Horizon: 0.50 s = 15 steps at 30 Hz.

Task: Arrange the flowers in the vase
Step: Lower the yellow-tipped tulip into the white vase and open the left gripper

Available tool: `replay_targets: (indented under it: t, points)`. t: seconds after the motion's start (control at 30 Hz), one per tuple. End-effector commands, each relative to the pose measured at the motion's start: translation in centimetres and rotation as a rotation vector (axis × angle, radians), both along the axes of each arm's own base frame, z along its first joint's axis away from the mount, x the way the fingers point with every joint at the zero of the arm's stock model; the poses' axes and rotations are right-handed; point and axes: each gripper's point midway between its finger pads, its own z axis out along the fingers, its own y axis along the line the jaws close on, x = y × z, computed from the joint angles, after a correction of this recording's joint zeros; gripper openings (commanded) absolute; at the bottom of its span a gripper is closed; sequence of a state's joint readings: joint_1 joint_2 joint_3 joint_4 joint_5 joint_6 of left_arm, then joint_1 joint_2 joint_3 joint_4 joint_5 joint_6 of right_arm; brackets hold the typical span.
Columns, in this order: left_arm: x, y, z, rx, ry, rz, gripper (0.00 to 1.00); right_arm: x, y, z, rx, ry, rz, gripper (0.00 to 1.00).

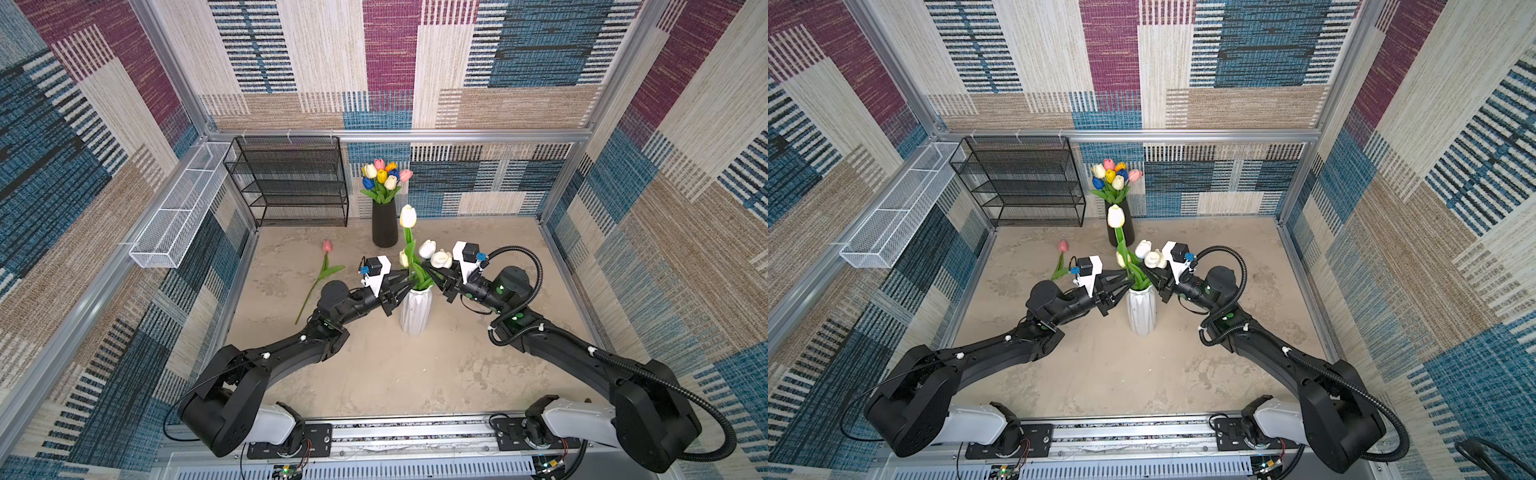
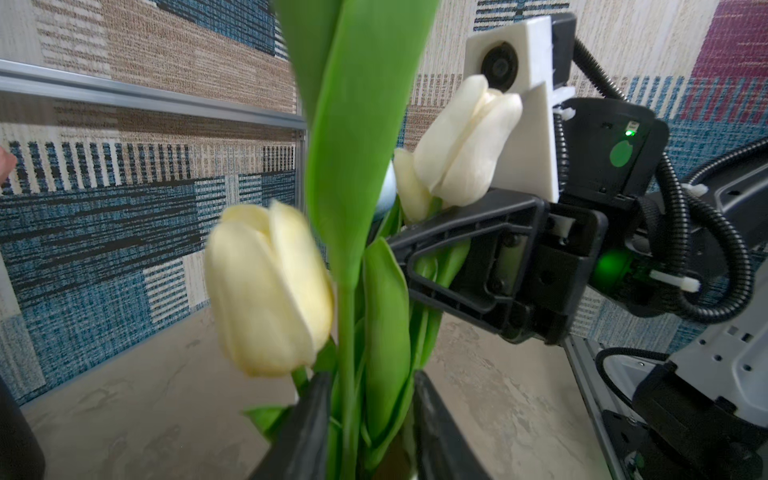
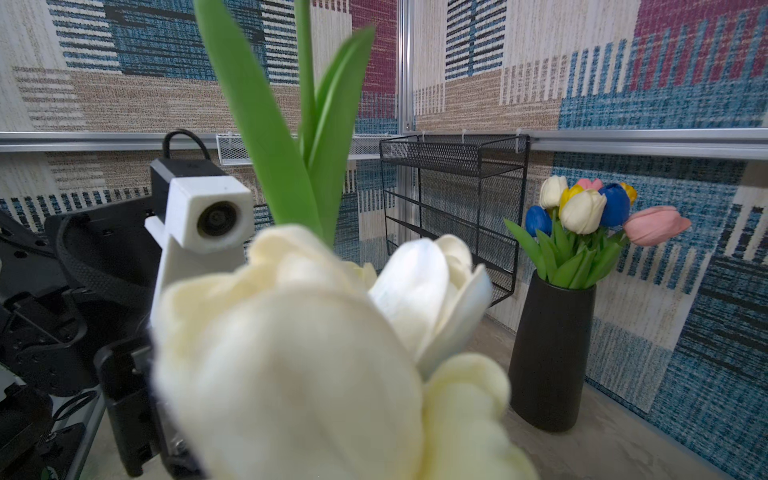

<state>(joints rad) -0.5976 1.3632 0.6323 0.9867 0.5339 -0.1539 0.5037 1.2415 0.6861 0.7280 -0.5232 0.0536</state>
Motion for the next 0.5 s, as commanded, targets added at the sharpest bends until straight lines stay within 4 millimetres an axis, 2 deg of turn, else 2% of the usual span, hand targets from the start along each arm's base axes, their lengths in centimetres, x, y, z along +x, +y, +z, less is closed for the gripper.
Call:
replay_targets:
  t: [0.0,0.2,0.3,0.37,0.47]
  points:
    - [-0.7,0.2,-0.1,0.074,-0.011,-0.006,0.49,0.0,-0.2,0.7,0.017,-0.032,-0.011,0.22]
    - [-1.2,3.0,-1.4,0.176,0.036,0.122,0.52,0.0,-0.2,0.6,0.019,-0.029,-0.013,0.22]
    - [-1.3,4.5,-2.2,0.233,0.057,0.188,0.6,0.0,-0.3,0.7,0.021,-0.032,-0.015,0.22]
    - [-0.9,5.4,-2.4,0.261,0.084,0.226,0.54,0.0,-0.3,0.7,0.02,-0.031,-0.015,0.22]
    - [-1.0,5.6,-2.2,0.303,0.1,0.219,0.55,0.0,-0.2,0.8,0.022,-0.033,-0.012,0.22]
